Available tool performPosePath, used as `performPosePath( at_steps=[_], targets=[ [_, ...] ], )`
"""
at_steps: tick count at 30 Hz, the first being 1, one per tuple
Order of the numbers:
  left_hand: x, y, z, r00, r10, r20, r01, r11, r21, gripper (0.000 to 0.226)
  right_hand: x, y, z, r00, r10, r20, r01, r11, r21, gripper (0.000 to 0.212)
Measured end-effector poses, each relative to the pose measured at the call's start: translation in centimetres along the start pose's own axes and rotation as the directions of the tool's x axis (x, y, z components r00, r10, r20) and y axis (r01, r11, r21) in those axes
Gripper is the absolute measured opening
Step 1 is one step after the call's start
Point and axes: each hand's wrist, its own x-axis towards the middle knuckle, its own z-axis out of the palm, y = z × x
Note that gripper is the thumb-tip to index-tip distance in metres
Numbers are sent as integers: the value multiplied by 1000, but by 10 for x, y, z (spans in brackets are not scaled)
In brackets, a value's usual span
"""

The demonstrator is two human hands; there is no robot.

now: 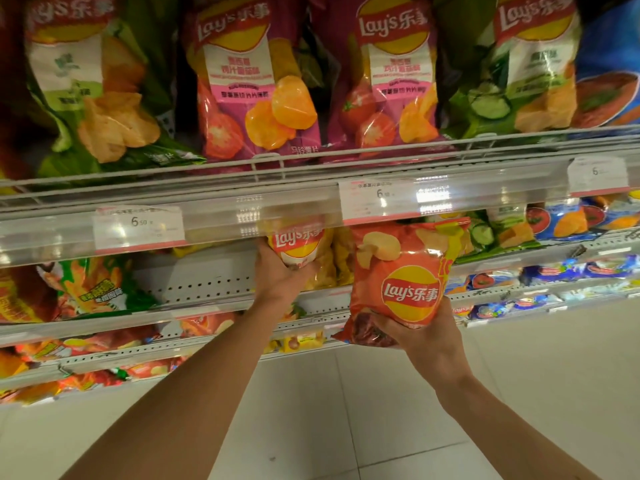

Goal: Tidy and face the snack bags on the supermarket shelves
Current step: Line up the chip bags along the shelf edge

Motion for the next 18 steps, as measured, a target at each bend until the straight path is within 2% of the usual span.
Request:
performPosePath(
  at_steps=[6,8,10,11,14,16,18],
  targets=[
    [-12,-7,-27,990,-14,140,9,999,37,119,-20,-7,30,998,-55,17,55,998,-43,91],
    [-20,-11,-44,983,-30,179,18,998,64,114,-29,-9,45,997,-72,12,73,996,-46,93],
    [-28,-16,-66,986,10,168,-34,989,141,97,-39,-13,62,997,-81,14,82,995,-61,89],
    [-34,-20,-80,987,71,142,-106,962,253,84,-45,-15,71,996,-86,16,87,994,-64,89],
    [-49,-38,-130,947,309,87,-306,787,537,49,-61,-23,105,995,-95,18,96,993,-67,89],
    [-58,-52,-162,904,419,90,-366,646,670,38,-72,-31,129,995,-99,25,101,992,-78,90],
    [-65,-66,-191,877,466,115,-377,521,766,36,-81,-40,153,995,-100,25,102,991,-87,91]
  ],
)
